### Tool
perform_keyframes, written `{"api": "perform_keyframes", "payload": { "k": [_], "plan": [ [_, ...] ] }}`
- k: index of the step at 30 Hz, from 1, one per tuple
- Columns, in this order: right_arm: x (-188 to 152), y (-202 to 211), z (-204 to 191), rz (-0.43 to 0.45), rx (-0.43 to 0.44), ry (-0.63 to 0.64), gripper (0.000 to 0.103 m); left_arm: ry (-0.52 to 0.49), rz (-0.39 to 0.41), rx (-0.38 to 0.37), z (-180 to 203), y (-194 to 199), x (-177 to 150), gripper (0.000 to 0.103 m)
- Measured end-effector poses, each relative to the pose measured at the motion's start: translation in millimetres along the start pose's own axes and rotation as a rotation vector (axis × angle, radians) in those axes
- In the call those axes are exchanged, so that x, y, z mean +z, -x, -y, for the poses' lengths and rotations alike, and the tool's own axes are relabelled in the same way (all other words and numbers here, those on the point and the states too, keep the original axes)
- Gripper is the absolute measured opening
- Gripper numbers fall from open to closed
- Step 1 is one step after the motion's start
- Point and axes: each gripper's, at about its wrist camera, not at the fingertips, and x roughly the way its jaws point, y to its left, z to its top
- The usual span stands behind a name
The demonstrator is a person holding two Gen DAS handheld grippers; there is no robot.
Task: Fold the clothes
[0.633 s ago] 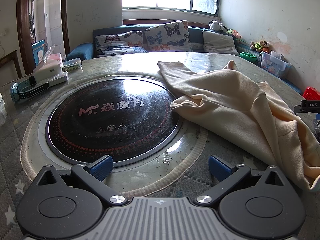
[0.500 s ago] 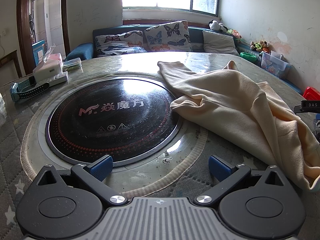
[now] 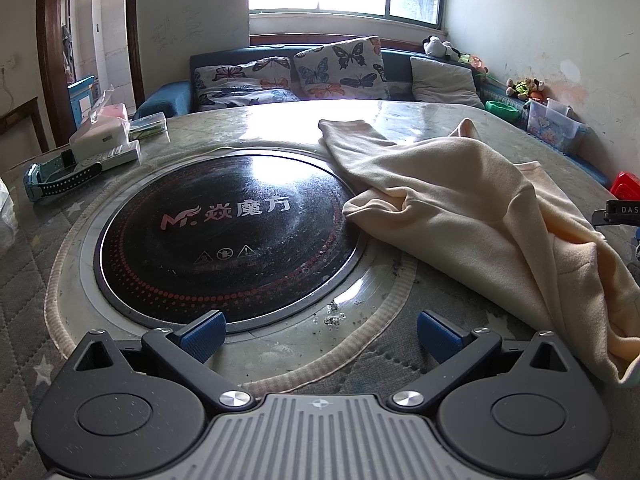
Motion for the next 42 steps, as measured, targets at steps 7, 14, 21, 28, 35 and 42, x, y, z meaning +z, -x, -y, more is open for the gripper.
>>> {"api": "perform_keyframes", "payload": {
  "k": [7, 14, 21, 28, 35, 42],
  "plan": [
    [4, 1, 9, -0.014, 0.019, 0.003, 0.103, 0.032, -0.014, -0.006, 5, 7, 7, 0.103],
    [2, 14, 10, -0.032, 0.117, 0.034, 0.098, 0.033, -0.018, -0.027, 18, 16, 14, 0.103],
    [-6, 47, -1, -0.019, 0.200, 0.096, 0.097, 0.017, -0.037, -0.029, 30, 23, 16, 0.103],
    [-20, 80, -11, 0.011, 0.252, 0.208, 0.097, 0.004, -0.044, -0.024, 38, 31, 13, 0.103],
    [-33, 104, -16, 0.025, 0.297, 0.278, 0.095, 0.003, -0.052, -0.026, 43, 40, 10, 0.103],
    [-46, 127, -23, 0.061, 0.321, 0.344, 0.093, -0.005, -0.063, -0.034, 50, 47, 6, 0.103]
  ]
}}
